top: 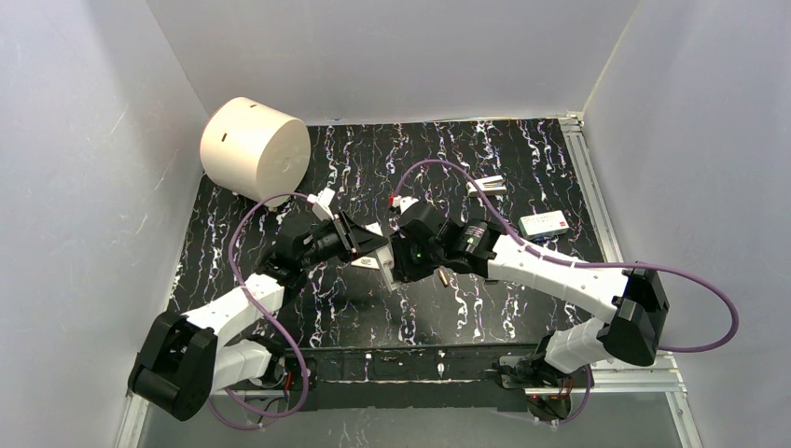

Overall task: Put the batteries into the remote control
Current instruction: Load the battery into the remote control.

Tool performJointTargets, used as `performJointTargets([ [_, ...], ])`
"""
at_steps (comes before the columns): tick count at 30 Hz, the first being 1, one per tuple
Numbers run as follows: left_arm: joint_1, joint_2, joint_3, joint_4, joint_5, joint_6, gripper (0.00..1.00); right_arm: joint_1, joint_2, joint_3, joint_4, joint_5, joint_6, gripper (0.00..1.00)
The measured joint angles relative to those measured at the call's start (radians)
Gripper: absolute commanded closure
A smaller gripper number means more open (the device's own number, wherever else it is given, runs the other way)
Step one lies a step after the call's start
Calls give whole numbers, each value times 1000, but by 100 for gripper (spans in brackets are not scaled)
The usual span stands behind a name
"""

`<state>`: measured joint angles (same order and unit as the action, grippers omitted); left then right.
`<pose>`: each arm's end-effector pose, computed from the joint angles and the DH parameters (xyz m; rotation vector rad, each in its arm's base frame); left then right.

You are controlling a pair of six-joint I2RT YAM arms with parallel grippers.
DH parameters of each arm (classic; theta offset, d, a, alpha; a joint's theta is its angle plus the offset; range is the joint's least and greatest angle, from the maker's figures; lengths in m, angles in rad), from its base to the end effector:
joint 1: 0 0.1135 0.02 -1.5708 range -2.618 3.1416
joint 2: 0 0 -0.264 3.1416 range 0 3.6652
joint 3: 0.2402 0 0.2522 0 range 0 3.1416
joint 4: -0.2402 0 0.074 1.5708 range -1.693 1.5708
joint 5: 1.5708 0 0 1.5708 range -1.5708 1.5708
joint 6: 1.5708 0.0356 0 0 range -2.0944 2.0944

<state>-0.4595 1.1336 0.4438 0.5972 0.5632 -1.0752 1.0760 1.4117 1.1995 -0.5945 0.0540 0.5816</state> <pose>0.2058 -0.1230 0.2334 -0.0964 1.9244 -1.5668 0.1470 0.2684 0.3021 -0.5852 2.4300 0.6946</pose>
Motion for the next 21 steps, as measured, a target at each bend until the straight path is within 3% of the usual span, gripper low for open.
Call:
performJointTargets([
  [21, -2, 99, -77, 134, -62, -295, 100, 3, 65, 87, -106, 86, 40, 72],
])
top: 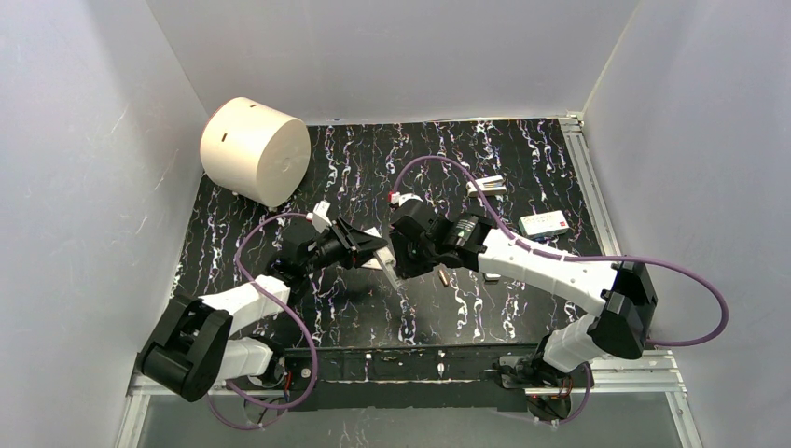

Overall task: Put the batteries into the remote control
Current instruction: Load the battery into the remote control.

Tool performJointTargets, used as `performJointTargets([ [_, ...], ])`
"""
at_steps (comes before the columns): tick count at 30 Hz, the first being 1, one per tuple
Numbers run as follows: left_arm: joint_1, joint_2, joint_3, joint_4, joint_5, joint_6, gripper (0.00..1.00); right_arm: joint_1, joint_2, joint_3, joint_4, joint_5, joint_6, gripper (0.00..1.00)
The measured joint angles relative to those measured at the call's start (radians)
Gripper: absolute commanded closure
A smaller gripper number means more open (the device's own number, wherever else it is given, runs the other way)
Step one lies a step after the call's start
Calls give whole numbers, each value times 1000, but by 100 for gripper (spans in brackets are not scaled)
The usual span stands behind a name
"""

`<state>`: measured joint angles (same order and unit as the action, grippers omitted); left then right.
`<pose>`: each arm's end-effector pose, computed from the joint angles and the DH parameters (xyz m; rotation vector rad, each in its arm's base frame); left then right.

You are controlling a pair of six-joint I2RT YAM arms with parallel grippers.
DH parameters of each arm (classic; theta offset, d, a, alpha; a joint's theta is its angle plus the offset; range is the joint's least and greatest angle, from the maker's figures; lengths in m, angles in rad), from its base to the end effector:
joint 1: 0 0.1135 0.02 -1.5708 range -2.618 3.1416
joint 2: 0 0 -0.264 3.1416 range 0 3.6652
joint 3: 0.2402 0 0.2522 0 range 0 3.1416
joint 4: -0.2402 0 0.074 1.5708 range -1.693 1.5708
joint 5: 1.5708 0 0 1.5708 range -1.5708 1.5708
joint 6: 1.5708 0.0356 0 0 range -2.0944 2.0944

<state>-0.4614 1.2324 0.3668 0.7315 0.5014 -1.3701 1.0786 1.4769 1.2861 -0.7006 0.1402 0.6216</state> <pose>0.2083 -0.1227 0.2008 -0.4745 1.9895 -1.6949 0.1536 0.2759 0.3038 -0.5131 2.4843 0.5559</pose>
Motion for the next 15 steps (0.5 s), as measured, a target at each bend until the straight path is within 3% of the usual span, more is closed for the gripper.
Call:
performJointTargets([
  [9, 0, 5, -2, 31, -2, -7, 100, 0, 6, 18, -6, 13, 2, 72],
  [15, 0, 5, -2, 30, -2, 3, 100, 0, 18, 21, -7, 18, -5, 81],
])
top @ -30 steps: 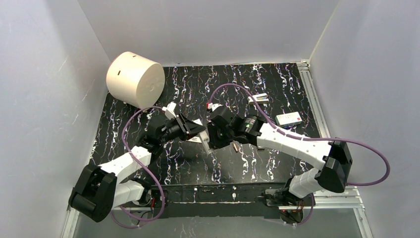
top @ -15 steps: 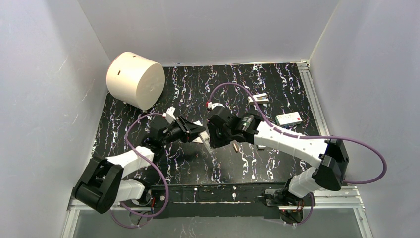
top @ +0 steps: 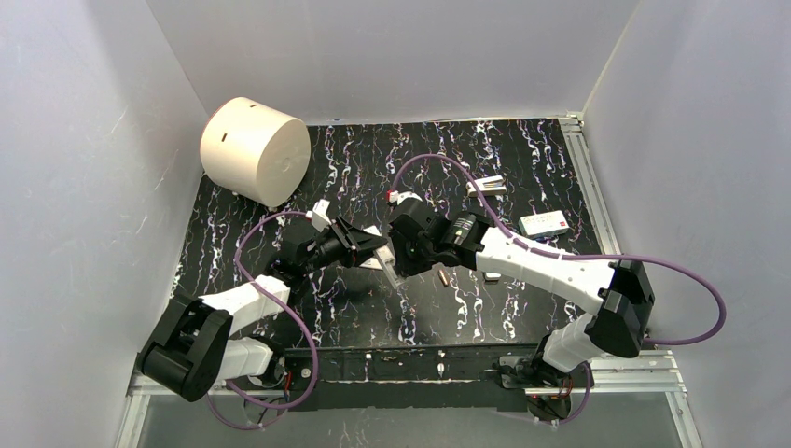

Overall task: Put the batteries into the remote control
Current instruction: Load the battery into the remote control.

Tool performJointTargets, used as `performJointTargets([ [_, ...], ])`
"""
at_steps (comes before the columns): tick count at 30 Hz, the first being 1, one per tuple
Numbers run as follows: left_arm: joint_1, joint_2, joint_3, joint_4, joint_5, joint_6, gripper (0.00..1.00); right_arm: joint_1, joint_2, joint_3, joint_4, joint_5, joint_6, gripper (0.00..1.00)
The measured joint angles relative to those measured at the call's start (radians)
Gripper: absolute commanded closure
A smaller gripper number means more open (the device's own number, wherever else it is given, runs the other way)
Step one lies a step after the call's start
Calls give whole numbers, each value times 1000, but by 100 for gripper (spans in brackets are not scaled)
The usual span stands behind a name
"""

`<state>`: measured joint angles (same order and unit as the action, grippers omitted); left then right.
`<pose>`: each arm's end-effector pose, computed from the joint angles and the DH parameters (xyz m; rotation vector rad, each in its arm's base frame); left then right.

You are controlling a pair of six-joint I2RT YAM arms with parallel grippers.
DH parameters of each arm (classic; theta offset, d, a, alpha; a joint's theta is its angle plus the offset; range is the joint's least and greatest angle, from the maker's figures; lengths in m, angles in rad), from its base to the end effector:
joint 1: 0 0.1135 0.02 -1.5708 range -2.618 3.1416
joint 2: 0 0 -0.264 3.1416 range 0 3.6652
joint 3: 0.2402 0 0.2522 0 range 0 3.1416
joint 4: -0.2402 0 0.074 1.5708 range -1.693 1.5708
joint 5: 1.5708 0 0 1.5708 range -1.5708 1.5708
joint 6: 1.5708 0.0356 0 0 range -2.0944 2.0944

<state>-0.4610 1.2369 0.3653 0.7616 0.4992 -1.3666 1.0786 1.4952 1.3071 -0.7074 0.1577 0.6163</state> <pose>0.2089 -0.1228 0.2025 -0.4565 1.9644 -1.7005 0.1562 0.2795 0.3047 -0.5111 2.4781 0.5334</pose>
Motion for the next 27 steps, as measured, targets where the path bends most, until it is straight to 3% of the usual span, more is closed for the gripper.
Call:
performJointTargets([
  [12, 1, 0, 0, -6, 0, 3, 100, 2, 6, 1, 3, 1, -14, 82],
  [27, 2, 0, 0, -14, -26, 19, 100, 3, 35, 14, 8, 24, -16, 74],
])
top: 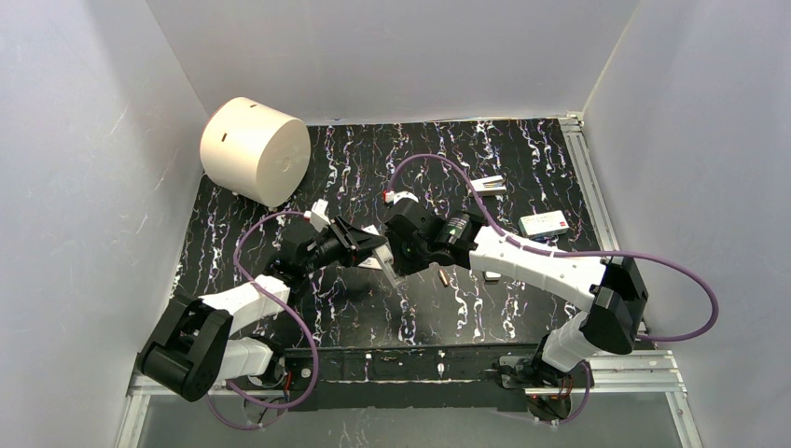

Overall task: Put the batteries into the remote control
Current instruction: Load the battery into the remote control.

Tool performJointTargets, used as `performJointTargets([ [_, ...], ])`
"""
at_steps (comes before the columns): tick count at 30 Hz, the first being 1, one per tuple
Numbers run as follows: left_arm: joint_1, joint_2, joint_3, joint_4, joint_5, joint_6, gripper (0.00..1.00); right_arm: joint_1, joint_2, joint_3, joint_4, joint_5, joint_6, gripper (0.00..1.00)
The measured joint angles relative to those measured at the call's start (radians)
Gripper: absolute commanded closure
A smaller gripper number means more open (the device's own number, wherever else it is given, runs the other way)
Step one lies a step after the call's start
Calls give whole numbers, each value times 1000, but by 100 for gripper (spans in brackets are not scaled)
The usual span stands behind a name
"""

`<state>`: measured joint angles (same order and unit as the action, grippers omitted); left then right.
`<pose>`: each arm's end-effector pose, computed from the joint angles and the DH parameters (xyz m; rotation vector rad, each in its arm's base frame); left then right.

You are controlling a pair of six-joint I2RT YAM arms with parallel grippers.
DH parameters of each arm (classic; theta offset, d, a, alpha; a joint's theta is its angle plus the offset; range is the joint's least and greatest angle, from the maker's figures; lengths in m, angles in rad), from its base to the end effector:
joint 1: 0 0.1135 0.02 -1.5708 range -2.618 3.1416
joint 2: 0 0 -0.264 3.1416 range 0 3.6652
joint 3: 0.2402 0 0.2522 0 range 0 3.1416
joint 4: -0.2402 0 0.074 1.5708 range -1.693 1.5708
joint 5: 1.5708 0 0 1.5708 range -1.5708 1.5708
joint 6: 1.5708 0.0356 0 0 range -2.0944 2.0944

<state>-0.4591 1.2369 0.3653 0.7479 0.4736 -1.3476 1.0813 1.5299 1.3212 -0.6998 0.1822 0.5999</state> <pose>0.2097 -0.1218 0.2010 -0.4682 1.9624 -1.6637 0.1601 0.2867 0.2993 -0.5249 2.4711 0.4929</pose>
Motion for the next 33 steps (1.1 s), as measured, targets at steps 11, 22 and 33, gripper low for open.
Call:
performJointTargets([
  [11, 2, 0, 0, 7, -14, -13, 100, 0, -8, -3, 18, 10, 3, 65],
  [22, -17, 19, 37, 69, 71, -72, 100, -8, -102, -13, 53, 44, 25, 33],
  [33, -18, 30, 66, 90, 79, -104, 100, -7, -341, -164, 257, 50, 133, 14],
])
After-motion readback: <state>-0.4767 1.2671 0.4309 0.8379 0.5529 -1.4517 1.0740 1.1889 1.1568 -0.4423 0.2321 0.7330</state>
